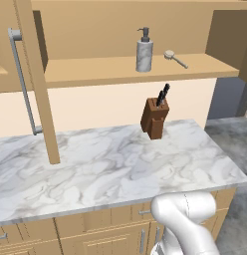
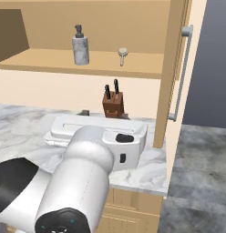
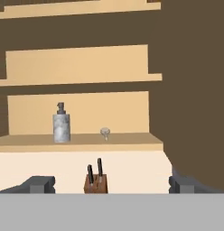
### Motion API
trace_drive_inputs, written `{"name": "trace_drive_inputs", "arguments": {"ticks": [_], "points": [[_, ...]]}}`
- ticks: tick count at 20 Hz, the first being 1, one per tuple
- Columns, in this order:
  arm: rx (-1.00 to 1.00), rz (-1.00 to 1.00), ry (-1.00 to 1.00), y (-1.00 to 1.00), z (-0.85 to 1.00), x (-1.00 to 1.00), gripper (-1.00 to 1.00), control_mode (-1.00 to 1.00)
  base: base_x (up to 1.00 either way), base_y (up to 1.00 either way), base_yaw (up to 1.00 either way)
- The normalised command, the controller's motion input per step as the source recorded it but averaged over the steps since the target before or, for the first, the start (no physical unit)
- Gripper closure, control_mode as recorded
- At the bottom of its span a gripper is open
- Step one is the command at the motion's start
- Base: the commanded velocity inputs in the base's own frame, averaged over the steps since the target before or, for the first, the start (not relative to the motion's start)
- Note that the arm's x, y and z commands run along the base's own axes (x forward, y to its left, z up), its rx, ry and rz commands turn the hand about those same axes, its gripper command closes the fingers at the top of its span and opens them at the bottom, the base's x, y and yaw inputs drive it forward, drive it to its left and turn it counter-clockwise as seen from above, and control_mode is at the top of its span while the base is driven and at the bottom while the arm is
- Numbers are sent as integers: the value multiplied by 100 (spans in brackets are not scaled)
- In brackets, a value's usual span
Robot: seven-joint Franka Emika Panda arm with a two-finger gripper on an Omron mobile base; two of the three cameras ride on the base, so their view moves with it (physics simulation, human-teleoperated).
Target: Pick up the dish brush and soap dispenser from the sink, and place them back in the cabinet, and close the cabinet doors.
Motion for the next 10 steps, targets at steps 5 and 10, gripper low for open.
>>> {"name": "trace_drive_inputs", "arguments": {"ticks": [5,10], "points": [[0,0,-5,-8,-26,-31,-100,-100,0,0,0],[0,0,-6,-13,-17,-21,-100,-100,0,0,0]]}}
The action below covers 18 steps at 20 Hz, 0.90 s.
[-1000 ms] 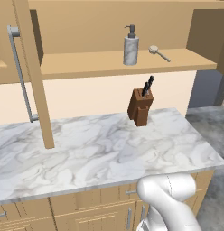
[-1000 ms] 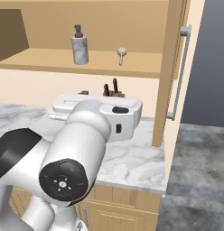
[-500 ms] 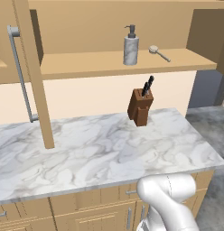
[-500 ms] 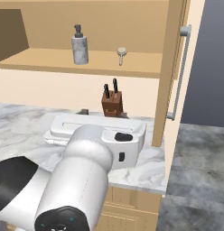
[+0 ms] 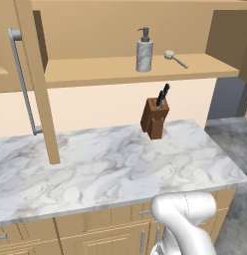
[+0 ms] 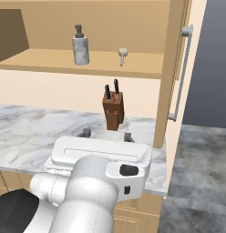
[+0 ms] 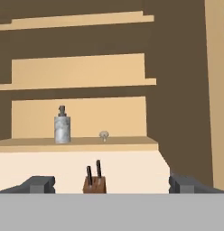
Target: Pick up the dish brush and soap dispenser from the sink, and place them back in the cabinet, and close the cabinet doors.
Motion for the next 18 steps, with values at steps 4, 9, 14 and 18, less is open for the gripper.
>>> {"name": "trace_drive_inputs", "arguments": {"ticks": [4,9,14,18], "points": [[0,0,-4,-16,-11,-1,-100,-100,0,0,0],[0,0,0,-17,-7,0,-100,-100,0,0,0],[0,0,0,-21,0,0,-100,-100,0,0,0],[0,0,0,-19,0,0,-100,-100,0,0,0]]}}
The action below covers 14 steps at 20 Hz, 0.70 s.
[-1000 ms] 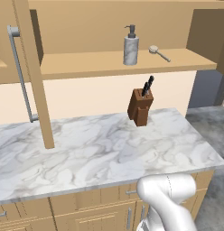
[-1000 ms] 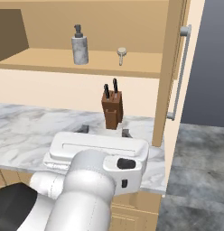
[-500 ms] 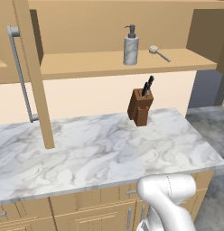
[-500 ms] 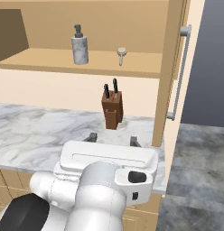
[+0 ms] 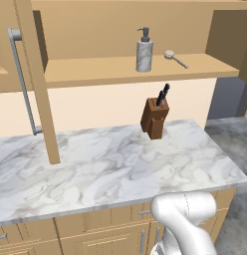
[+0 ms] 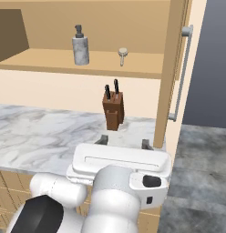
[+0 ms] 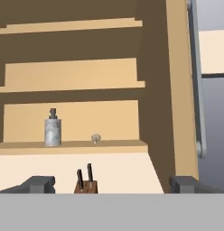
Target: Pick up the dish brush and soap dispenser from the sink, and place them back in the cabinet, and close the cabinet doors.
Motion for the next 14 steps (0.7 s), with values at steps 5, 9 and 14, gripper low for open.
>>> {"name": "trace_drive_inputs", "arguments": {"ticks": [5,9,14], "points": [[0,0,0,-19,0,0,-100,-100,0,0,0],[0,0,0,-19,-2,0,-100,-100,0,0,0],[0,0,0,-19,-5,0,-100,-100,0,0,0]]}}
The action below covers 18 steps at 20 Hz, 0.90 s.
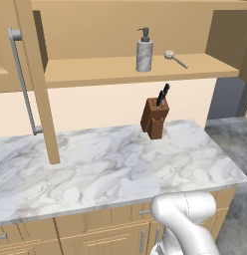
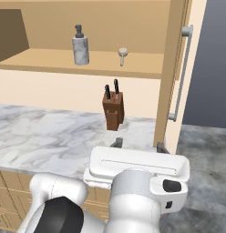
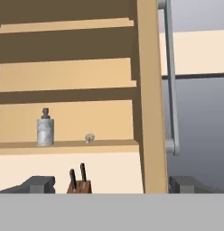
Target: Pick up the dish brush and soap dispenser from the sink, and place them back in the cabinet, and close the cabinet doors.
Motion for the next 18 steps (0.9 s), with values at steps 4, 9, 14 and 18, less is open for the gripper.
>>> {"name": "trace_drive_inputs", "arguments": {"ticks": [4,9,14,18], "points": [[0,0,0,-20,-9,0,-100,-100,0,0,0],[0,0,0,-20,-8,0,-100,-100,0,0,0],[0,0,0,-28,0,0,-100,-100,0,0,0],[0,0,0,-26,0,0,-100,-100,0,0,0]]}}
